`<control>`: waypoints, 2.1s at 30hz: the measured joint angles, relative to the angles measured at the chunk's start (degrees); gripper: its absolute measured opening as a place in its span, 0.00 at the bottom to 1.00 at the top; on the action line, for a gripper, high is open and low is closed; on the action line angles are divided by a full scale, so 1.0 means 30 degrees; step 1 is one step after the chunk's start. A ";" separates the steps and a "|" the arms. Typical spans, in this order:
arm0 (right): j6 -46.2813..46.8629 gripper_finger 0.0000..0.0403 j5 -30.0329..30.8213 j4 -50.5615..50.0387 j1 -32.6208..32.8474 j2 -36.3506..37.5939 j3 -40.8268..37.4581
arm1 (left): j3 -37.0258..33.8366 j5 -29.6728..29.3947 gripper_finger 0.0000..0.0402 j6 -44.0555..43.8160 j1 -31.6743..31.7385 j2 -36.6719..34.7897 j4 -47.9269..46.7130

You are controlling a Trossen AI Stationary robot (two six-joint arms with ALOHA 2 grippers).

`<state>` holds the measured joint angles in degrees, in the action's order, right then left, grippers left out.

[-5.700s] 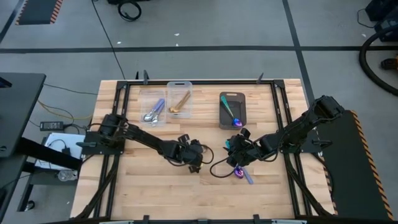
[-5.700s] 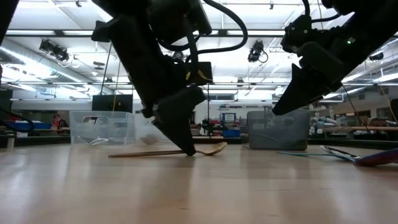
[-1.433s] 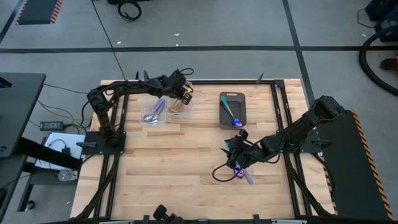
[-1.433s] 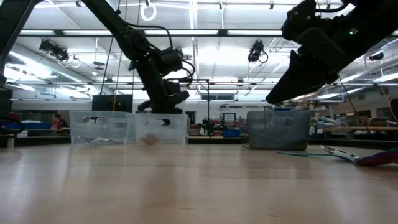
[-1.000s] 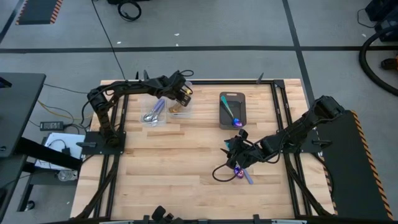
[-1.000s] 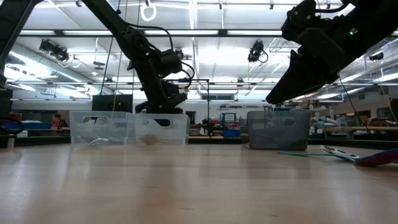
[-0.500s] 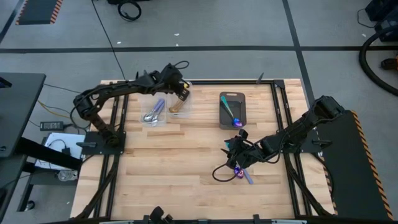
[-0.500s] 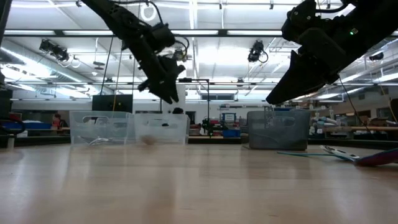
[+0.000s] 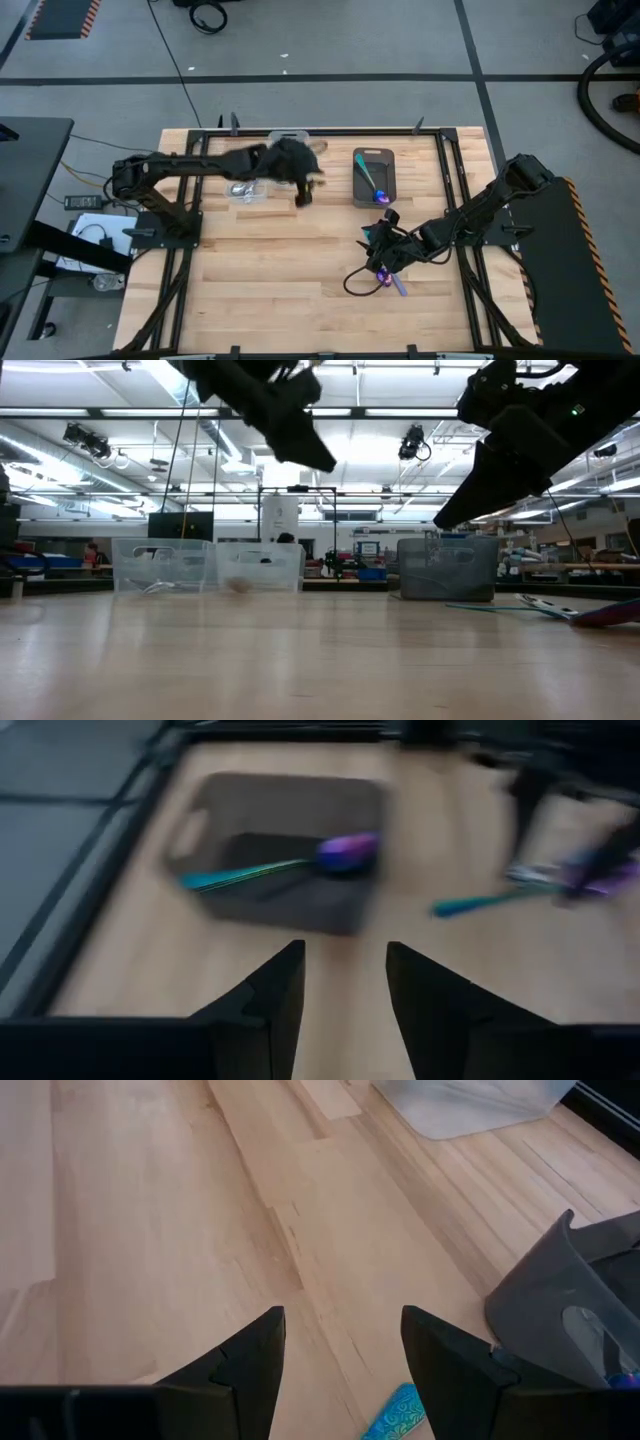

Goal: Sort silverware by color (type)
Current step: Put the purple spoon into the left transparent bin

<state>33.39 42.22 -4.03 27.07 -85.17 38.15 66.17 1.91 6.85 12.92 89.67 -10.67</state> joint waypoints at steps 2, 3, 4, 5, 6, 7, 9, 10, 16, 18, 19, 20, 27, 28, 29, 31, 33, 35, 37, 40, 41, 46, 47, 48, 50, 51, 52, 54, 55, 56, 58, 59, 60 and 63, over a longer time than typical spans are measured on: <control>-0.0132 0.52 0.0000 0.0033 0.0116 0.0000 0.0000 | 0.0000 0.0007 0.37 -0.0101 -0.1137 0.0000 0.0027; -0.0141 0.52 -0.0015 0.0070 0.0155 0.0000 0.0000 | 0.0000 0.0007 0.37 -0.0313 -0.1683 0.0000 0.0027; -0.0146 0.52 -0.0061 0.0086 0.0197 0.0000 0.0000 | 0.0000 0.0014 0.37 -0.0683 -0.2150 0.0000 0.0027; -0.0162 0.52 -0.0210 0.0086 0.0225 0.0000 0.0000 | 0.0000 0.0023 0.37 -0.1190 -0.2612 0.0000 0.0010; -0.0171 0.52 -0.0466 0.0110 0.0239 0.0000 0.0000 | 0.0000 0.0004 0.37 -0.1656 -0.3052 0.0000 -0.0062; -0.0165 0.52 -0.0745 0.0127 0.0239 0.0000 0.0000 | 0.0000 -0.0007 0.37 -0.2130 -0.3468 0.0018 -0.0177; -0.0062 0.52 -0.1432 0.0123 0.0220 0.0000 0.0000 | 0.0000 -0.0017 0.37 -0.2989 -0.4279 0.0213 -0.0240; 0.0026 0.52 -0.1748 0.0051 0.0219 0.0000 0.0026 | -0.0016 -0.0038 0.37 -0.3450 -0.4618 0.0262 -0.0478; 0.0771 0.51 -0.2569 -0.2303 0.0412 0.0000 0.1102 | -0.0029 -0.0178 0.37 -0.5326 -0.6167 0.0498 -0.1433; 0.1236 0.51 -0.2880 -0.2907 0.0549 0.0000 0.1224 | 0.0015 -0.0242 0.37 -0.5748 -0.6608 0.0713 -0.1729; 0.1540 0.51 -0.3165 -0.3173 0.0574 0.0000 0.1231 | 0.0001 -0.0284 0.37 -0.5960 -0.6878 0.0766 -0.2227; 0.1855 0.51 -0.3463 -0.3525 0.0582 0.0000 0.1231 | -0.0044 -0.0292 0.37 -0.6094 -0.7187 0.0829 -0.2645; 0.4331 0.51 -0.4701 -0.6695 0.1004 0.0000 0.1239 | -0.0022 -0.1780 0.37 -0.5921 -0.9612 0.2387 -0.2979; 0.4708 0.51 -0.5112 -0.6968 0.1059 0.0000 0.1239 | -0.0028 -0.2010 0.37 -0.5916 -0.9877 0.2552 -0.3079; 0.5084 0.51 -0.5453 -0.7297 0.1081 0.0000 0.1239 | -0.0029 -0.2148 0.37 -0.5931 -1.0119 0.2743 -0.3047; 0.5721 0.51 -0.5899 -0.8000 0.1217 0.0000 0.1239 | -0.0021 -0.2656 0.37 -0.6014 -1.0562 0.3058 -0.3053; 0.6312 0.51 -0.6048 -0.8510 0.1334 0.0000 0.1239 | -0.0018 -0.3484 0.37 -0.6092 -1.0957 0.3423 -0.2726; 0.6782 0.51 -0.6169 -0.9068 0.1424 0.0000 0.1239 | -0.0016 -0.4345 0.37 -0.6083 -1.1268 0.3710 -0.2860; 0.7267 0.51 -0.6353 -0.9454 0.1506 0.0000 0.1239 | -0.0022 -0.4762 0.37 -0.6086 -1.1399 0.4001 -0.2700; 0.7967 0.51 -0.6622 -1.0053 0.1724 0.0000 0.1239 | -0.0022 -0.4961 0.37 -0.6409 -1.1341 0.4269 -0.2473; 0.8184 0.51 -0.6653 -1.0210 0.1810 0.0000 0.1239 | -0.0022 -0.4968 0.37 -0.6576 -1.1319 0.4348 -0.2240; 0.9352 0.51 -0.7056 -1.0904 0.2203 0.0000 0.1239 | -0.0022 -0.5054 0.37 -0.6586 -1.1315 0.4401 -0.1570; 0.9569 0.51 -0.7097 -1.1113 0.2245 0.0000 0.1239 | -0.0022 -0.5093 0.37 -0.6586 -1.1326 0.4401 -0.1495; 0.9774 0.51 -0.7111 -1.1277 0.2293 0.0000 0.1239 | -0.0022 -0.5085 0.37 -0.6576 -1.1326 0.4401 -0.1392; 1.0023 0.51 -0.7118 -1.1719 0.2363 0.0000 0.1239 | -0.0022 -0.5094 0.37 -0.6572 -1.1321 0.4401 -0.1265; 1.0157 0.51 -0.7163 -1.1899 0.2367 0.0000 0.1239 | -0.0022 -0.5100 0.37 -0.6572 -1.1318 0.4401 -0.1279; 1.0299 0.51 -0.7242 -1.2090 0.2367 0.0000 0.1239 | -0.0022 -0.5100 0.37 -0.6564 -1.1304 0.4401 -0.1341; 1.0392 0.51 -0.7405 -1.2432 0.2359 0.0000 0.1239 | -0.0022 -0.5100 0.37 -0.6557 -1.1275 0.4401 -0.1396; 1.0429 0.51 -0.7418 -1.2521 0.2360 0.0000 0.1239 | -0.0022 -0.5100 0.37 -0.6557 -1.1260 0.4401 -0.1393; 1.0484 0.51 -0.7453 -1.2611 0.2367 0.0000 0.1239 | -0.0022 -0.5100 0.37 -0.6550 -1.1235 0.4401 -0.1397; 1.0560 0.51 -0.7482 -1.2818 0.2367 0.0000 0.1239 | -0.0022 -0.5100 0.37 -0.6549 -1.1239 0.4401 -0.1407; 1.0641 0.51 -0.7482 -1.2821 0.2367 -0.0004 0.1239 | -0.0022 -0.5100 0.37 -0.6542 -1.1239 0.4401 -0.1401; 1.0687 0.51 -0.7479 -1.2799 0.2367 -0.0088 0.1239 | -0.0022 -0.5107 0.37 -0.6528 -1.1224 0.4401 -0.1401; 1.0688 0.51 -0.7501 -1.2777 0.2366 -0.0831 0.1239 | -0.0022 -0.5170 0.37 -0.6422 -1.1102 0.4401 -0.1401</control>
<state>65.45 19.71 -42.36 34.17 -87.66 41.87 66.11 -13.60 -12.42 -20.39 102.87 -14.87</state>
